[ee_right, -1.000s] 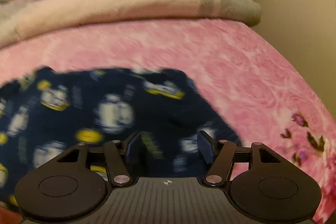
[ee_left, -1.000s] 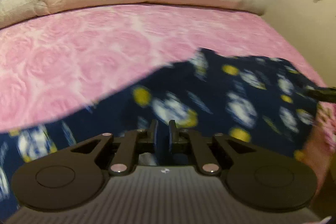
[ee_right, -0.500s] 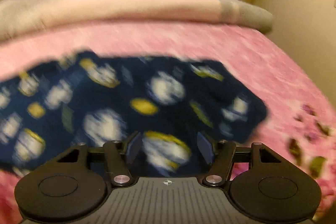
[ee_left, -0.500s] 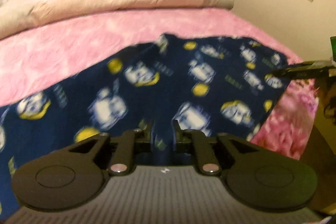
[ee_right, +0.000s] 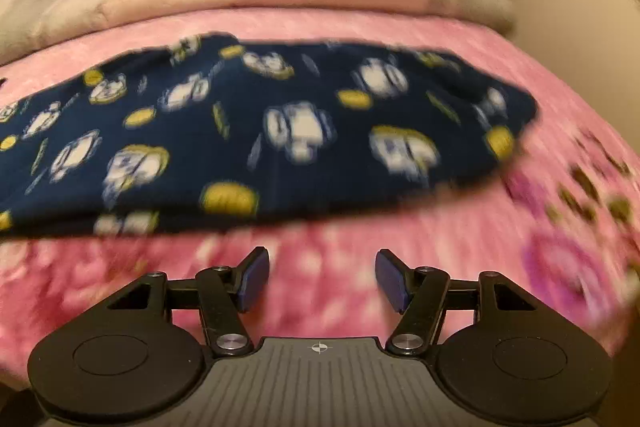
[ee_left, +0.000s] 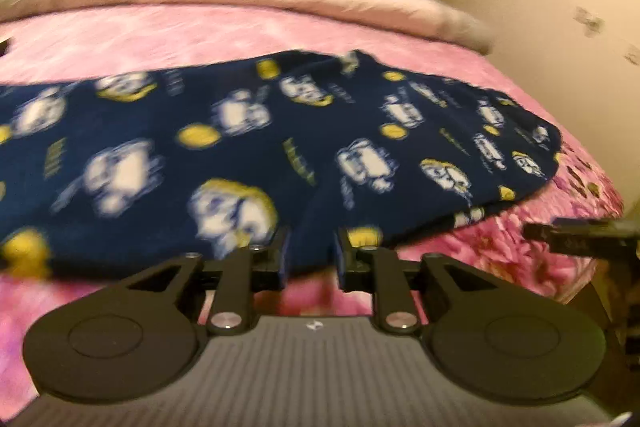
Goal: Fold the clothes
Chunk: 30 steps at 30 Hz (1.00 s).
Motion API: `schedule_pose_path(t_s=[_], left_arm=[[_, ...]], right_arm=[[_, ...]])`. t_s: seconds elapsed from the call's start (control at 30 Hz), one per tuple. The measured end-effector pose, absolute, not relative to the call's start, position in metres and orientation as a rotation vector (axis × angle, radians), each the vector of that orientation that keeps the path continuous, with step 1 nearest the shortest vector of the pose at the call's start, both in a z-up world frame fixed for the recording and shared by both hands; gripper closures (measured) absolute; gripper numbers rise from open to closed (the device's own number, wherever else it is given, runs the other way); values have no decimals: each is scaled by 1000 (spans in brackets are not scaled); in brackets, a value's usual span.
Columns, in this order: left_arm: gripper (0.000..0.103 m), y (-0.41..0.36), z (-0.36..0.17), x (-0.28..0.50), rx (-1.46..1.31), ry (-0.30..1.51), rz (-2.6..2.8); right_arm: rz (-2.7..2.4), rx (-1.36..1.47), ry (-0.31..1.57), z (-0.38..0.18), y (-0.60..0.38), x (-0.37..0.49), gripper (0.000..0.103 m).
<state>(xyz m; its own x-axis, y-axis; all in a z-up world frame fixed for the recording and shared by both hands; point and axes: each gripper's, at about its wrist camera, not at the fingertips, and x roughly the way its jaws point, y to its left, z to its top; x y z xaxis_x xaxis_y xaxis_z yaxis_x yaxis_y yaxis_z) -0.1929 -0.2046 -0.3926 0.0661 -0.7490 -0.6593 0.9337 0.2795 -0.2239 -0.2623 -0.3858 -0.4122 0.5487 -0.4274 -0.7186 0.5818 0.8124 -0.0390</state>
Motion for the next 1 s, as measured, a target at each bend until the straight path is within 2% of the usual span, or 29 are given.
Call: schedule_pose_path(t_s=[0.33,0.5,0.57,1.0], left_arm=[[55,-147,-325,-225,318,731,-1123],[53,-123,-306,-248,334,685,-1130],[49,-115,-298,-254,337,661,-1131],[48,-81,-283,-270,359,581,-1081]], right_arm=[[-664,349,669,-333,-332,-313,40],[-683,372,627,-306,-308,-333,40],[-686,360,619,-302,-301,-339,40],[-656,357,595,-294,-263,-359,40]])
